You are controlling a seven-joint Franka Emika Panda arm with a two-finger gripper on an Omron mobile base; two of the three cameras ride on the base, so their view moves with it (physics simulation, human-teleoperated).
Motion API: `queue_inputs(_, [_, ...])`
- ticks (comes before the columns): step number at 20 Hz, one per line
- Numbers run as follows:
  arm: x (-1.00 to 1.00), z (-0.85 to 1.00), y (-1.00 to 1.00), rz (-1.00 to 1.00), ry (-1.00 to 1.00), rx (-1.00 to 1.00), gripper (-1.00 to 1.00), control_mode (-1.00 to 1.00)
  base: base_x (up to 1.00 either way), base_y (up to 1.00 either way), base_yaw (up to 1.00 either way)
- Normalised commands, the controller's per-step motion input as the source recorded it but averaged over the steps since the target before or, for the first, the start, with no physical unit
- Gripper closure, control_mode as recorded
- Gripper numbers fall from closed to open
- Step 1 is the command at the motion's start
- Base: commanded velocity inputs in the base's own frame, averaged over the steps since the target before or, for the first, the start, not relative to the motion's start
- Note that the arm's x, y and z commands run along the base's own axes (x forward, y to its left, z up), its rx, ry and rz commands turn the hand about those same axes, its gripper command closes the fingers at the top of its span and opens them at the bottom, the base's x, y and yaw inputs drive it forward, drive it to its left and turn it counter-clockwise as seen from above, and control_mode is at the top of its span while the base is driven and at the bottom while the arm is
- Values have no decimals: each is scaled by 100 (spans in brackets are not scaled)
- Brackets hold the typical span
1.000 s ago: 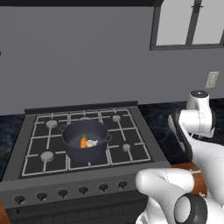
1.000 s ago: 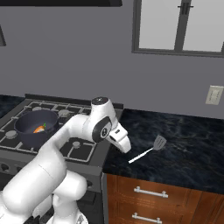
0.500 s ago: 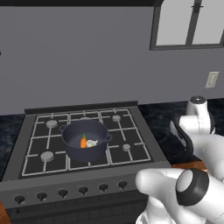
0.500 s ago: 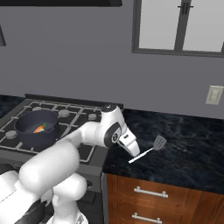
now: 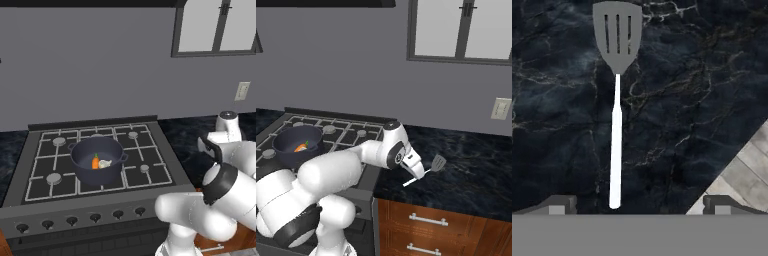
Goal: Put the carrot and garlic in the pot. Retrieve the spatula and lightly stir the vegetables in the pot.
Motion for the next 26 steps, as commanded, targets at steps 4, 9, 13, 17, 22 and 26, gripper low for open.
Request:
queue_inputs(4, [30, -17, -9, 0, 0, 3, -100, -100, 0, 0, 0])
queue_inputs(9, [21, -20, -3, 0, 2, 5, -100, -100, 0, 0, 0])
queue_inputs(13, [8, -17, -7, 0, 0, 6, -100, -100, 0, 0, 0])
queue_inputs(17, [0, -18, -3, 0, 1, 3, -100, -100, 0, 0, 0])
queue_inputs(22, [0, -18, 0, 0, 1, 1, -100, -100, 0, 0, 0])
queue_inputs(26, [2, -18, 0, 0, 2, 0, -100, -100, 0, 0, 0])
